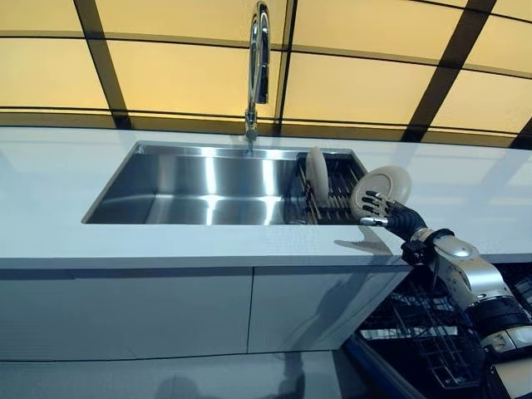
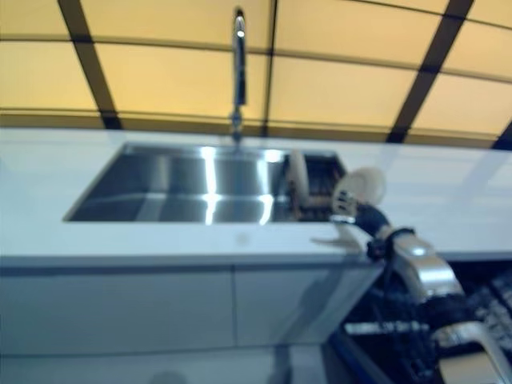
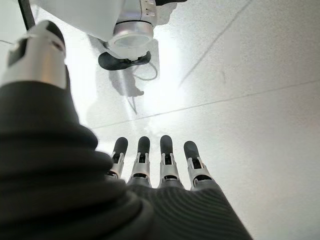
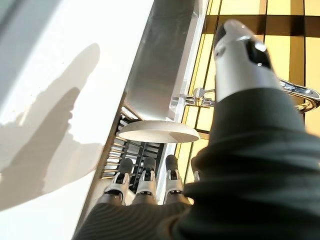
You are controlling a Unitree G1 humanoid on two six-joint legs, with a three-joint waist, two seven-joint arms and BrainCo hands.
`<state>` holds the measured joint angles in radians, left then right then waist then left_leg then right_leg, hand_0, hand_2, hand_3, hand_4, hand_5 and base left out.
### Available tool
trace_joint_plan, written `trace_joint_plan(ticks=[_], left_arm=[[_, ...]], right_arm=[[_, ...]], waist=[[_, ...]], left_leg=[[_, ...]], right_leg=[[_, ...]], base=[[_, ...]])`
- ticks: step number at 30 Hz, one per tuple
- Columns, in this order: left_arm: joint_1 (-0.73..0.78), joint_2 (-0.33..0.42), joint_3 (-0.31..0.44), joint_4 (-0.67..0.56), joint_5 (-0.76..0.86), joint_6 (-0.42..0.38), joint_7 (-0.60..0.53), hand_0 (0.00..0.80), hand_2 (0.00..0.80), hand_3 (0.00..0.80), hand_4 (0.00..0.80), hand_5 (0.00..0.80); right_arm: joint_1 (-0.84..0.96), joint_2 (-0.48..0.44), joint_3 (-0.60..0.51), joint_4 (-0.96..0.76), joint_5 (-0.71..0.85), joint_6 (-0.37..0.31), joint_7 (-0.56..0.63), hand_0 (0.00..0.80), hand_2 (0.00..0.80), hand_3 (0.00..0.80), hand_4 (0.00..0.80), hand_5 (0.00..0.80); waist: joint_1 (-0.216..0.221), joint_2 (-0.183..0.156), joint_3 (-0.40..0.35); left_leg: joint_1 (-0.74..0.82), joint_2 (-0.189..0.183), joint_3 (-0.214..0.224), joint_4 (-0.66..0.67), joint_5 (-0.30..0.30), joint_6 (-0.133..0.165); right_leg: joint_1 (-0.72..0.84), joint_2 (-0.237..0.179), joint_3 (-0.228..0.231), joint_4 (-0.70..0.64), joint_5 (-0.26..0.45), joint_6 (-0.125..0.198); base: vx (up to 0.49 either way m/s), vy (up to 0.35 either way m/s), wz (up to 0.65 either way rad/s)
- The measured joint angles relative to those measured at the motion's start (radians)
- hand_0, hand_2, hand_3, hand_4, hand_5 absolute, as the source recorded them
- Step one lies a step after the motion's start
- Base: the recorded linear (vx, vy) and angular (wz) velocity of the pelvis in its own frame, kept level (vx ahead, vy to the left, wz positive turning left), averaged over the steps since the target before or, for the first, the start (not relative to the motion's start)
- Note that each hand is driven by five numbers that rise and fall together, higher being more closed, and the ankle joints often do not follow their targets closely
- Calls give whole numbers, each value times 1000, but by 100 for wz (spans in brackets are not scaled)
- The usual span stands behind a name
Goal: Take plates into dishwasher
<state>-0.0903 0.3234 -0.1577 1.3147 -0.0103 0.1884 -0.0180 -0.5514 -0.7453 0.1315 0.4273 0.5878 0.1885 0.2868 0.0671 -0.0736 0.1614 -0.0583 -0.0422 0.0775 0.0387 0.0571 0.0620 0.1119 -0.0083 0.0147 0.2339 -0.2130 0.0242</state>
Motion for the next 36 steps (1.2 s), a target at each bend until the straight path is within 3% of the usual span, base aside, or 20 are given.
trace_joint_plan(ticks=[2,3,4,6,7,8,10,13,14,15,16,18,23,25,27,30,32,34,36], left_arm=[[-9,3,-33,-1,13,-2,-5,0,0,0,0,0],[-7,7,-41,-3,30,0,-12,0,0,0,0,0],[-2,8,-42,-4,38,1,-13,0,0,0,0,0],[9,14,-39,-7,37,3,-13,0,0,0,0,0],[10,20,-39,-5,37,4,-12,0,0,0,0,0],[6,30,-36,-6,36,4,-11,0,0,0,0,0],[2,39,-36,-7,33,12,-11,0,0,0,0,0],[6,36,-35,-12,25,17,-9,0,0,0,0,0],[9,37,-34,-12,17,22,-6,0,0,0,0,0],[16,40,-34,-12,16,23,-5,0,0,0,0,0],[24,31,-31,-12,16,23,-2,0,0,0,0,0],[45,8,-14,-14,16,24,-2,0,0,0,0,0],[38,-14,-9,-13,16,29,-3,0,0,0,0,0],[28,-15,-11,-20,17,30,-6,0,0,0,0,0],[26,-13,-12,-29,17,31,-8,0,0,0,0,0],[26,-8,-18,-36,16,42,-8,0,0,0,0,0],[28,7,-18,-35,16,47,-4,0,0,0,0,0],[16,29,-16,-36,-8,59,5,0,0,0,0,0],[19,56,-14,-40,-26,60,15,0,0,0,0,0]], right_arm=[[46,1,-12,-31,-1,-3,-20,0,0,0,0,0],[80,4,-13,-57,-1,-9,-30,0,0,0,0,0],[96,4,-13,-70,-1,-10,-34,0,0,0,0,0],[106,1,-13,-80,1,-9,-38,0,0,0,0,0],[106,-1,-13,-83,4,-9,-37,0,0,0,0,0],[106,-1,-13,-84,5,-10,-37,0,0,0,0,0],[107,2,-10,-81,5,-9,-37,0,0,0,0,0],[106,0,-12,-66,5,-9,-37,0,0,0,0,0],[105,1,-12,-62,5,-9,-37,0,0,0,0,0],[101,5,-12,-56,5,-9,-39,0,0,0,0,0],[91,6,-11,-51,5,-7,-41,0,0,0,0,0],[82,5,-11,-50,5,-5,-47,0,0,0,0,0],[62,-14,-11,-18,5,-4,-58,0,0,0,0,0],[61,-25,-12,-11,4,-5,-65,0,0,0,0,0],[61,-29,-12,-10,4,-5,-71,0,0,0,0,0],[60,-28,-12,-9,5,-5,-77,0,0,0,0,0],[60,-24,-10,-9,13,-4,-83,0,0,0,0,0],[57,-21,-10,17,14,-11,-88,0,0,0,0,0],[47,-21,-7,47,14,-11,-89,0,0,0,0,0]], waist=[[-15,12,3],[-36,15,5],[-49,18,5],[-80,25,8],[-89,20,6],[-88,6,3],[-109,-9,0],[-106,-23,-9],[-102,-39,-20],[-89,-52,-31],[-76,-43,-33],[-76,-15,-47],[-81,9,-52],[-84,13,-57],[-84,13,-59],[-81,12,-60],[-77,7,-57],[-82,25,-43],[-61,6,-50]], left_leg=[[34,7,5,-33,4,4],[67,2,1,-55,7,12],[84,1,1,-67,8,15],[118,-1,6,-90,2,17],[137,-3,11,-105,2,16],[137,-4,19,-114,0,13],[157,-2,-1,-120,-4,7],[191,13,5,-122,-22,-22],[204,20,14,-122,-31,-44],[211,23,27,-121,-44,-65],[222,43,34,-121,-55,-86],[225,78,36,-122,-68,-106],[240,129,35,-123,-83,-129],[241,130,35,-126,-86,-148],[242,124,36,-127,-84,-147],[240,116,49,-123,-78,-139],[238,118,67,-114,-71,-139],[212,164,91,-93,-67,-144],[222,168,92,-94,-69,-160]], right_leg=[[-138,-2,-27,309,3,22],[-252,-23,-48,521,37,46],[-290,-41,-64,573,33,48],[-346,-96,-84,464,27,75],[-357,-121,-91,295,37,93],[-357,-137,-85,133,75,109],[-340,-142,-65,-40,164,126],[-269,-150,-94,-137,230,117],[-219,-156,-118,-171,252,116],[-180,-153,-130,-218,317,94],[-159,-130,-136,-255,373,43],[-129,-88,-140,-315,391,21],[-113,-28,-133,-318,375,-4],[-113,-27,-133,-317,367,-4],[-113,-33,-132,-317,370,0],[-141,-51,-132,-280,362,10],[-173,-73,-161,-239,349,32],[-205,-107,-185,-118,315,69],[-187,-155,-189,-100,291,90]], base=[[171,157,10],[153,-12,17],[223,-105,16],[168,-189,4],[151,-219,-12],[111,-155,-9],[71,-114,19],[53,-86,17],[76,-85,0],[73,-74,-16],[63,-67,-16],[40,-42,-16],[41,-9,-12],[13,11,-3],[-8,-6,-5],[-65,-93,-9],[-88,-192,-14],[-19,-165,26],[3,-123,2]])
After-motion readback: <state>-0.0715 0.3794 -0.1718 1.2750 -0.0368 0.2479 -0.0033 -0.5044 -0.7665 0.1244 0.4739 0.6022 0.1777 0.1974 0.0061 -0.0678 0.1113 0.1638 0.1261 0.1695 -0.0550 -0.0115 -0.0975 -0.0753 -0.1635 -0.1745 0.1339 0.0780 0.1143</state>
